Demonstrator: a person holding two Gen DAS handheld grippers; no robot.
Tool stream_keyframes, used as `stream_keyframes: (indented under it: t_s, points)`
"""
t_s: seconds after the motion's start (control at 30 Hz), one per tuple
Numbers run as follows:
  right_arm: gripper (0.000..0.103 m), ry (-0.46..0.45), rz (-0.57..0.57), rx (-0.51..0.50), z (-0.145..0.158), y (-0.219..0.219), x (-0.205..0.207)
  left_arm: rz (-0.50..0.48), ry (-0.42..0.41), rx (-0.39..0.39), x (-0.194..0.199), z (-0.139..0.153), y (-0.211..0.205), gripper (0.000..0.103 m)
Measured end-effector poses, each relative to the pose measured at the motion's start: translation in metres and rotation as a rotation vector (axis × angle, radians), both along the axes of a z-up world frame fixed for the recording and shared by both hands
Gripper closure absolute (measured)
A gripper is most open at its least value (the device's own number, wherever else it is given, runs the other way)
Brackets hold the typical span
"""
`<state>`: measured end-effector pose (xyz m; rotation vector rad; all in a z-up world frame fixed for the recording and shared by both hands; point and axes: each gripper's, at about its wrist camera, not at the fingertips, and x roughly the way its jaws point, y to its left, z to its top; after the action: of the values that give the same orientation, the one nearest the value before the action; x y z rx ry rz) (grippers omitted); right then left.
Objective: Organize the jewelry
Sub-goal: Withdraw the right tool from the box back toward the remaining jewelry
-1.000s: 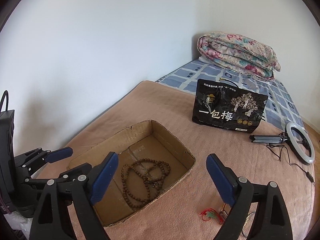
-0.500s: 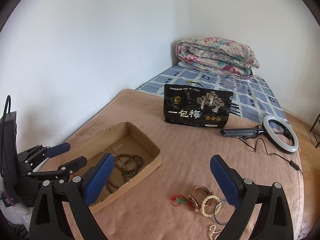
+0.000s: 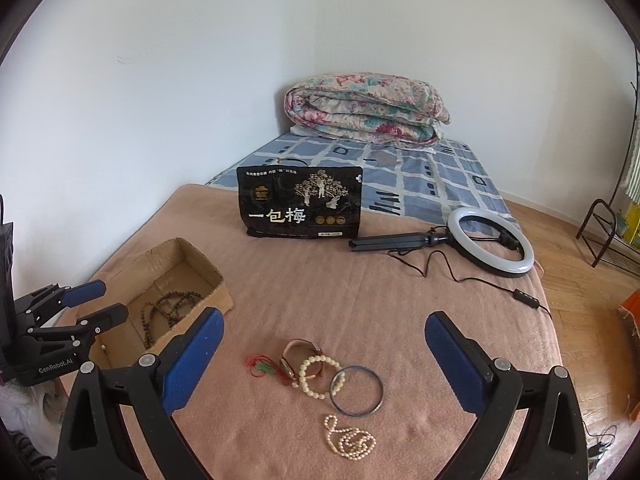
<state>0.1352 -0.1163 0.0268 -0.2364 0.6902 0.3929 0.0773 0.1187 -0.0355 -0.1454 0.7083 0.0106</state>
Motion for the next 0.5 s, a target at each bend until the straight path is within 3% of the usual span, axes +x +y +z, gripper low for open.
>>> stream_keyframes:
  t_s: [0.27,0.5]
  points:
    - [0.001,0.038,-0.018,-0.034,-0.019,-0.033,0.008,-0.087,0.040,-0.004,0.005,-0.009,-0.029,0.040]
    - [0.001,0.107,-0.052,-0.004,-0.050,-0.063,0.020,-0.153,0.068,0.035,0.009,-0.022,-0.059,0.040]
